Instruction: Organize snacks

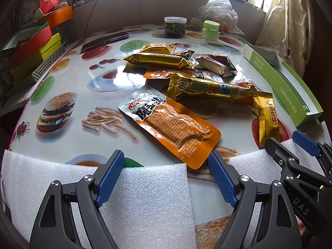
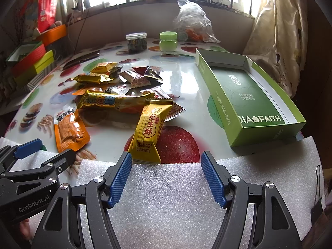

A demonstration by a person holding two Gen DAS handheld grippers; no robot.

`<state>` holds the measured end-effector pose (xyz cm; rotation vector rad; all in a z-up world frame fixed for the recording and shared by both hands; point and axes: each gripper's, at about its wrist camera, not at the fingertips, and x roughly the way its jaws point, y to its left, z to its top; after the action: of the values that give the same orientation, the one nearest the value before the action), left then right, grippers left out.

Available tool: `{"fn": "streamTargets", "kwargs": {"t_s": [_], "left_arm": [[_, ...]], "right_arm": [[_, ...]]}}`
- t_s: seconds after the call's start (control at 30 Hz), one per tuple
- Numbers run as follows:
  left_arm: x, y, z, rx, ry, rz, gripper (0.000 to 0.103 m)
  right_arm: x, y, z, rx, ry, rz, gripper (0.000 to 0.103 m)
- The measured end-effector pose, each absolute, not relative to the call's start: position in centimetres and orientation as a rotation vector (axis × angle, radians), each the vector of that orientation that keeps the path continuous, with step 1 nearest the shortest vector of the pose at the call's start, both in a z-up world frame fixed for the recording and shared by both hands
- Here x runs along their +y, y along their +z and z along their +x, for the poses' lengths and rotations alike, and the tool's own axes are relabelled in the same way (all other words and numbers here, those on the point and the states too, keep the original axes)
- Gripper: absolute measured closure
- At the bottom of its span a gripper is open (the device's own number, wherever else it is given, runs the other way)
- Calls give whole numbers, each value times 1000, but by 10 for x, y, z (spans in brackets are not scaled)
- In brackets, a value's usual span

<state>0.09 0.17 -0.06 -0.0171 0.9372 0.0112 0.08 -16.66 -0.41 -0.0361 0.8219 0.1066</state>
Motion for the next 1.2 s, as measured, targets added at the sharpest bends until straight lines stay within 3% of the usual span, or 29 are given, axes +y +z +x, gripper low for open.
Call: {"fn": "streamTargets", "kwargs": {"t_s": [1.2], "left_arm": [[6, -3, 0, 948, 10, -24, 20]], "right_arm": [[-167, -4, 1, 821, 111, -32, 34]]}}
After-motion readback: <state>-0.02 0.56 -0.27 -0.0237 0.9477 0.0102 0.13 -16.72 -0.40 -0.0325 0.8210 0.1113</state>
